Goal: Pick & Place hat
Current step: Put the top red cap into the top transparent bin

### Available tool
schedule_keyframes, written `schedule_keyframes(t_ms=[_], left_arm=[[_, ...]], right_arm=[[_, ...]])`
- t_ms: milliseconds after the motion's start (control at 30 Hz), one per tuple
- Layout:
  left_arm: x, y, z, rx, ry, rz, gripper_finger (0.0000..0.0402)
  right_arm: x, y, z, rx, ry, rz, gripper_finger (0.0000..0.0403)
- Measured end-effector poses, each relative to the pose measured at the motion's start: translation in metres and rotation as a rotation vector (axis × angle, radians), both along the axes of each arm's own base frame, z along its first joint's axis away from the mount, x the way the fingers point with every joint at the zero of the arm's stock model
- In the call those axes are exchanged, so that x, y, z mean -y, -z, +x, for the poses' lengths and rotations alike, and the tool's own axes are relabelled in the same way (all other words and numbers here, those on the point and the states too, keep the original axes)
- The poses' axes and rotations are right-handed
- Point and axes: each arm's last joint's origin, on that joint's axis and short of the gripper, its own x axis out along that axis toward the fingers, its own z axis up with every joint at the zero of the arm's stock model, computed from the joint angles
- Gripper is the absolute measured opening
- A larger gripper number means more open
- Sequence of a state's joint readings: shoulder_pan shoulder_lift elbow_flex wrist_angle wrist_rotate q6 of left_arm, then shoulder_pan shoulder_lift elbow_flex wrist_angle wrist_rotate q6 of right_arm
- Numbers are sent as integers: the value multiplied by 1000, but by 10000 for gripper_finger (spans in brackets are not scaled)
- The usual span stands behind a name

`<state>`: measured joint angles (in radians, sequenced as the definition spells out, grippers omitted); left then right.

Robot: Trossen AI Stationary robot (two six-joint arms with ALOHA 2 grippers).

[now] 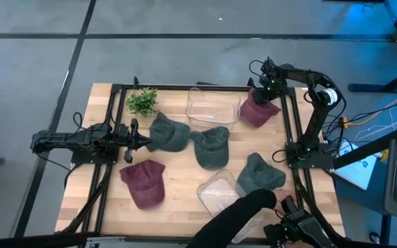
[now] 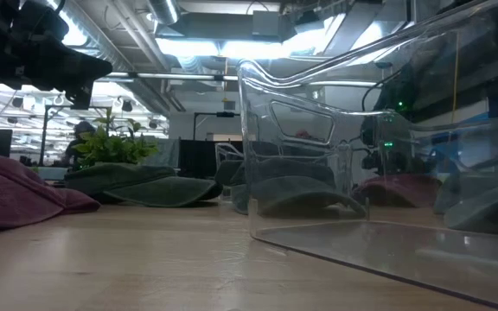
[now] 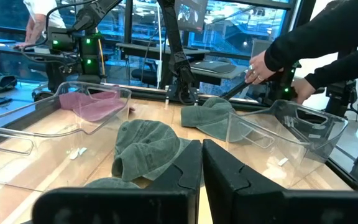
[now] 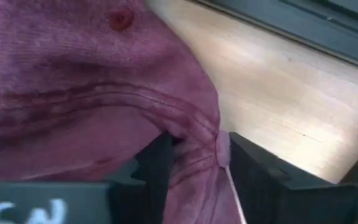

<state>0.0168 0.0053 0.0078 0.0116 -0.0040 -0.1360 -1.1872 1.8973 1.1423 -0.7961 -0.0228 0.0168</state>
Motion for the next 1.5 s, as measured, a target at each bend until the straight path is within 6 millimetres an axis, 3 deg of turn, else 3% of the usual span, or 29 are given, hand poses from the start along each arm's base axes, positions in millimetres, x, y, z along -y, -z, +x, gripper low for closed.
schedule_keyframes(t_ms=[300, 567, 733, 1500], left_arm=[[0, 0, 0, 0, 0, 0, 8], [0, 0, 0, 0, 0, 0, 9], [0, 0, 0, 0, 0, 0, 13], [0, 0, 0, 0, 0, 0, 8]], right_arm=[[4, -5, 1, 10, -1, -4, 40], [7, -15, 3, 10, -20, -9, 55], [4, -33, 2, 30, -24, -50, 39], [-31, -99, 2, 98, -64, -150, 41]])
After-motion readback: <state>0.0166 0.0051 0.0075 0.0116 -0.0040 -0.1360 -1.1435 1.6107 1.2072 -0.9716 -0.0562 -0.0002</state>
